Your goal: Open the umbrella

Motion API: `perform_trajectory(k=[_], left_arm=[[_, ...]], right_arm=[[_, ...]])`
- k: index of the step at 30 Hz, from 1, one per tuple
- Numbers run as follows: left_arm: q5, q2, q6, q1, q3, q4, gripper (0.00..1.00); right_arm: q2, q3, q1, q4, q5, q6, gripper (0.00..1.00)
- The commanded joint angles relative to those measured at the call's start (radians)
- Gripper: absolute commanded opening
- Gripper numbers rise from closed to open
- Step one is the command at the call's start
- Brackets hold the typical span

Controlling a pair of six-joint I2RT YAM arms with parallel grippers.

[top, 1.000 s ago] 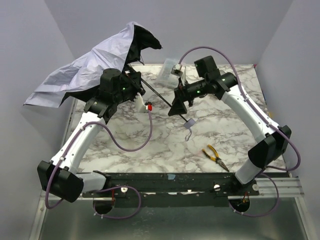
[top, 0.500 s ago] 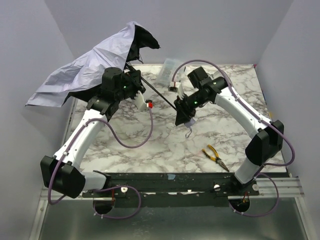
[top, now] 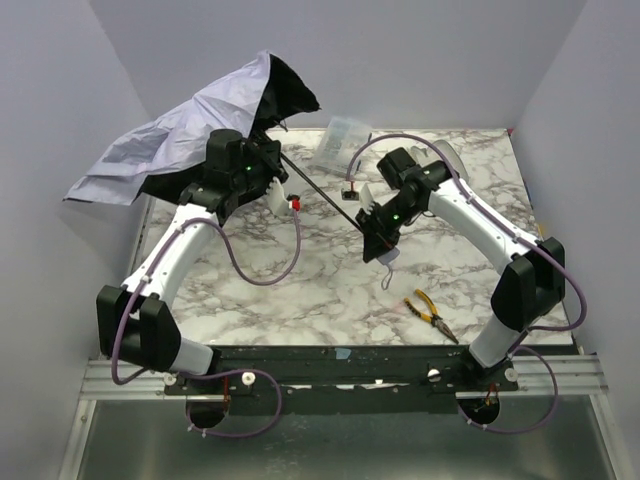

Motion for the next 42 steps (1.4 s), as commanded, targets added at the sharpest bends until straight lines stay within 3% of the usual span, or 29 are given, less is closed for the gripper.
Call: perform_trajectory(k=[1, 18, 26, 42], left_arm=[[-0.241, 0.069, 0.084, 0.145, 0.08, 0.287, 0.0], [-0.298, 0.198, 0.147, 0.262, 0.196, 0.432, 0.11], [-0.282, 0.215, 0.175, 0.316, 0.238, 0.444, 0.2], [-0.269, 0.239, 0.19, 0.336, 0.236, 0.51, 0.25]], right_arm=[[-0.021, -0.016, 0.013, -0.259, 0.017, -0.14, 0.01], [-0.077, -0.157, 0.014, -0.259, 0.082, -0.155, 0.01], [-0.085, -0.171, 0.014, -0.259, 0.08, -0.156, 0.01], [-0.082, -0.135, 0.014, -0.259, 0.053, -0.157, 0.0]])
